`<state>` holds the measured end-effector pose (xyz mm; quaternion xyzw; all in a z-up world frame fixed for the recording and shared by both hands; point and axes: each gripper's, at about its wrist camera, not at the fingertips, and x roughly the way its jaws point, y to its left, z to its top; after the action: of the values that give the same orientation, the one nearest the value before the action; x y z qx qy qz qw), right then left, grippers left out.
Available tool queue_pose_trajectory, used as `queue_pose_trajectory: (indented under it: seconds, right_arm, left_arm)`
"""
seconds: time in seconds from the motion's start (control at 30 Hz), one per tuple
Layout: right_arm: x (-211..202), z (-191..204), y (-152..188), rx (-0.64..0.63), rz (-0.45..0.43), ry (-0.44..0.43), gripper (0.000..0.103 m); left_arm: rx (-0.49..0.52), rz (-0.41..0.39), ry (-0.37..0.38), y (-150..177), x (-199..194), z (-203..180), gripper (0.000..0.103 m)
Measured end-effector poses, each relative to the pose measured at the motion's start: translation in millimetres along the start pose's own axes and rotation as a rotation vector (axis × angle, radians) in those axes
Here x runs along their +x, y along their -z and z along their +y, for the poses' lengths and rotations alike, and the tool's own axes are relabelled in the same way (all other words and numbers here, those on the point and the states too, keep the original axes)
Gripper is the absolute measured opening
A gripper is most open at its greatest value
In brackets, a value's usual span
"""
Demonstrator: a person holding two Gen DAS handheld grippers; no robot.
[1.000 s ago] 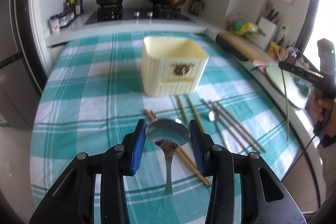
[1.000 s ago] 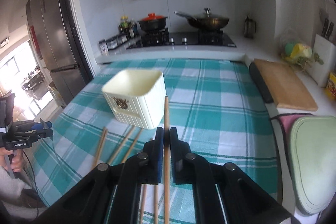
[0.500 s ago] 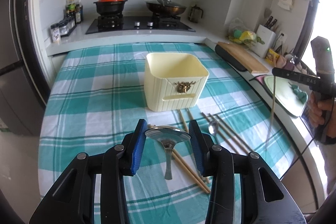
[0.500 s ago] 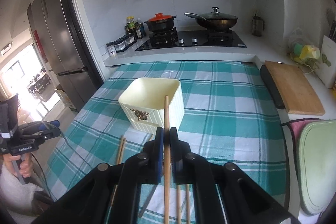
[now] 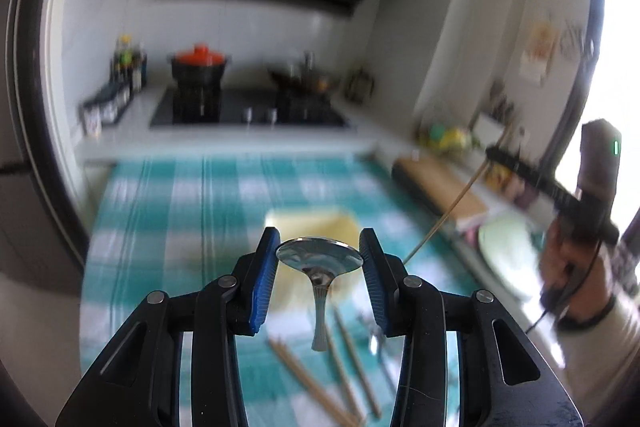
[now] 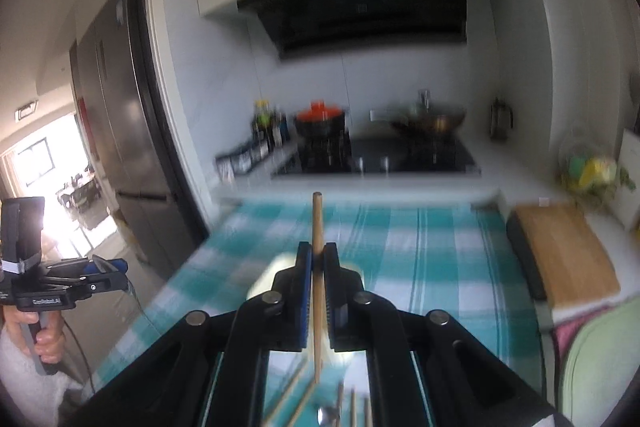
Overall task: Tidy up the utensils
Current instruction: 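Carry the spoon with the left gripper while the right gripper carries the chopstick into the cream holder, then open both grippers to release spoon and chopstick into the holder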
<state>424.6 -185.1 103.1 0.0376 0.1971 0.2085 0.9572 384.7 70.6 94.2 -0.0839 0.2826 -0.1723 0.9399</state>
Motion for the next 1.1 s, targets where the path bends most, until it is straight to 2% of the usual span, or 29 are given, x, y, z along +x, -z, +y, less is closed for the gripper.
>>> queue_pose_trajectory:
  seconds: [0.1, 0.17, 0.23, 0.37, 0.43, 0.53, 0.63, 0.67, 0.7, 0.73, 0.77, 0.8, 0.9, 0.97, 1.1]
  right_arm:
    - [20, 8, -15, -0.028, -0.071, 0.004, 0.006]
    - [46, 10, -10, -0.036, -0.051, 0.016, 0.006]
    - [74, 8, 4, -0.025, 0.013, 0.022, 0.006]
    - [139, -11, 41, 0.066, 0.26, 0.013, 0.006]
    - [157, -18, 57, 0.09, 0.328, 0.028, 0.006]
    - [176, -27, 75, 0.118, 0.38, 0.035, 0.006]
    - [186, -29, 79, 0.122, 0.376, 0.033, 0.01]
    - [187, -30, 78, 0.126, 0.366, 0.036, 0.01]
    - [181, -31, 78, 0.125, 0.354, 0.034, 0.016]
    - [178, -33, 75, 0.128, 0.343, 0.04, 0.036]
    - [167, -34, 73, 0.14, 0.32, 0.047, 0.045]
    - [158, -34, 70, 0.148, 0.298, 0.046, 0.049]
    - [121, -34, 67, 0.12, 0.255, 0.042, 0.049]
    - [88, -33, 78, 0.065, 0.253, 0.052, 0.049]
    - [34, -40, 131, -0.031, 0.291, 0.094, 0.05]
  left_arm:
    - [0.004, -0.078, -0.028, -33, 18, -8, 0.041]
    - [0.006, -0.085, -0.05, -40, 39, -9, 0.041]
    - [-0.012, -0.038, -0.055, -40, 71, -7, 0.041]
    - [-0.063, 0.162, -0.068, -19, 142, 8, 0.041]
    - [-0.073, 0.236, -0.085, -5, 167, 14, 0.041]
    - [-0.077, 0.304, -0.112, 13, 193, 20, 0.041]
    - [-0.1, 0.317, -0.135, 22, 207, 22, 0.043]
    - [-0.116, 0.311, -0.136, 23, 207, 24, 0.047]
    - [-0.136, 0.306, -0.13, 24, 204, 25, 0.057]
    - [-0.159, 0.297, -0.115, 24, 198, 27, 0.062]
    - [-0.171, 0.28, -0.099, 24, 188, 28, 0.07]
    - [-0.168, 0.268, -0.093, 23, 180, 28, 0.076]
    - [-0.11, 0.252, -0.128, 36, 143, 29, 0.086]
    - [-0.072, 0.273, -0.133, 59, 117, 33, 0.091]
    - [-0.058, 0.347, -0.164, 140, 75, 44, 0.094]
